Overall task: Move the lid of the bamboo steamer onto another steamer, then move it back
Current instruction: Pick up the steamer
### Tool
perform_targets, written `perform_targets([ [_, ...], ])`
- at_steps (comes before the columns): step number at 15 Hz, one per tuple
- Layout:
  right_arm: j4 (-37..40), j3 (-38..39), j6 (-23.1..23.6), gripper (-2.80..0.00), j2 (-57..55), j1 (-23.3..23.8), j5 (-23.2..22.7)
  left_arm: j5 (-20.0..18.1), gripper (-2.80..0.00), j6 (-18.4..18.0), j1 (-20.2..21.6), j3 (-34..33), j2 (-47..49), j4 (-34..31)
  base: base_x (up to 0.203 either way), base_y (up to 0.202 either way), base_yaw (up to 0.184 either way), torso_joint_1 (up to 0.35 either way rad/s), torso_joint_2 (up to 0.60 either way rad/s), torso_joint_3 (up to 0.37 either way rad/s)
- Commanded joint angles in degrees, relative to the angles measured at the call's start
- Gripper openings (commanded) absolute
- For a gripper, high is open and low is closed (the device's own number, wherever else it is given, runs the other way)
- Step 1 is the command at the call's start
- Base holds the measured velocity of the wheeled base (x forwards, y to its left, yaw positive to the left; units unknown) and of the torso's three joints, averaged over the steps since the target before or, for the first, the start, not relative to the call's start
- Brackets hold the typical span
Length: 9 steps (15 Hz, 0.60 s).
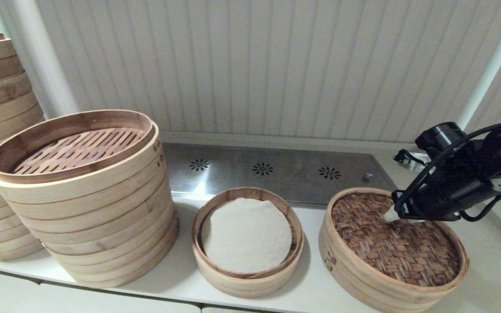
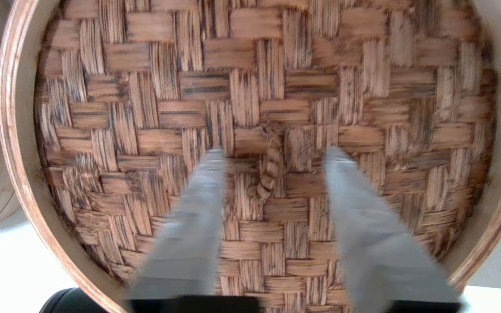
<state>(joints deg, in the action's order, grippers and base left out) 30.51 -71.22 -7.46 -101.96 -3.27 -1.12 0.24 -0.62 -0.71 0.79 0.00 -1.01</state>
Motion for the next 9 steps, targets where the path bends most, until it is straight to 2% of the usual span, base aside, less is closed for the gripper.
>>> perform_targets([
  [1, 0.2, 0.3, 0.0, 0.00, -0.3, 0.0, 0.0, 0.0, -2.80, 0.0, 0.0, 0.0, 0.1, 0.0, 0.000, 0.000, 0.000, 0.000, 0.00, 0.000],
  [9, 0.2, 1.3, 0.0, 0.00, -0.3, 0.0, 0.0, 0.0, -2.80, 0.0, 0.0, 0.0, 0.1, 0.0, 0.000, 0.000, 0.000, 0.000, 0.00, 0.000],
])
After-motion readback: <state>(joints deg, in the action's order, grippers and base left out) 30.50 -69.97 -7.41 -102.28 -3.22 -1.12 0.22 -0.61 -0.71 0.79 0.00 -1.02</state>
